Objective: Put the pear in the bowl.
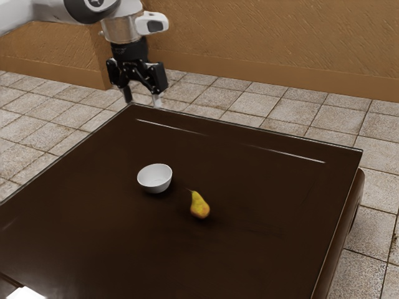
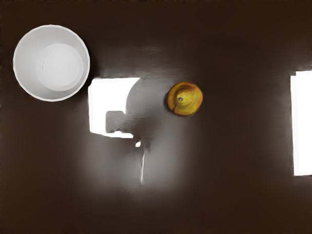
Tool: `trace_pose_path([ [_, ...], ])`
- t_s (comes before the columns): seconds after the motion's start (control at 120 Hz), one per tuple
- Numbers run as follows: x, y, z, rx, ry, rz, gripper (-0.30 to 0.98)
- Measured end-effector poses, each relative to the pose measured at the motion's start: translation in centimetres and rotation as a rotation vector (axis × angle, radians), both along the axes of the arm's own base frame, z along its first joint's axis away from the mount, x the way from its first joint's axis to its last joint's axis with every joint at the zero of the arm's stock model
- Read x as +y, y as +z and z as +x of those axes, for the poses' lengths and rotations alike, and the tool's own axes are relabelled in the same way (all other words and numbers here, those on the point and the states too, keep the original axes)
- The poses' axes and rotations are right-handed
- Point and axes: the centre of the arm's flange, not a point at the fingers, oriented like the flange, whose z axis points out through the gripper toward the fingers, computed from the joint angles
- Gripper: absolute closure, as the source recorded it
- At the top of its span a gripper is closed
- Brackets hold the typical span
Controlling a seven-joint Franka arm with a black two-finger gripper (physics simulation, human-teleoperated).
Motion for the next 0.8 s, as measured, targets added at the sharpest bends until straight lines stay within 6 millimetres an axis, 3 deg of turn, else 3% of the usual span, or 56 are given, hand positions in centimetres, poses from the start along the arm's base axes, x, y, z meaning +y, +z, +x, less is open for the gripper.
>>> trace_pose_path([
  [0.1, -0.4, 0.2, -0.4, -0.016, -0.02, -0.009, 0.03],
  [0.167, -1.0, -0.8, 0.1, -0.002, -0.036, -0.019, 0.02],
  [0.2, -1.4, -1.9, 0.6, 0.018, -0.039, -0.015, 0.02],
  [0.233, -2.2, -3.3, 2.7, 0.035, -0.049, -0.011, 0.02],
  [0.283, -5.0, -6.0, 7.3, 0.055, -0.095, -0.004, 0.01],
  [0.325, -6.9, -10.1, 10.3, 0.097, -0.124, -0.001, 0.01],
  [0.408, -7.7, -18.2, 13.6, 0.201, -0.134, 0.009, 0.01],
  [0.475, -7.8, -22.9, 14.4, 0.271, -0.134, 0.012, 0.01],
  [0.542, -8.1, -25.5, 14.6, 0.309, -0.138, 0.01, 0.0],
  [0.65, -8.5, -28.3, 14.6, 0.35, -0.142, 0.008, 0.0],
  [0.8, -8.6, -30.8, 14.6, 0.383, -0.143, 0.007, 0.0],
])
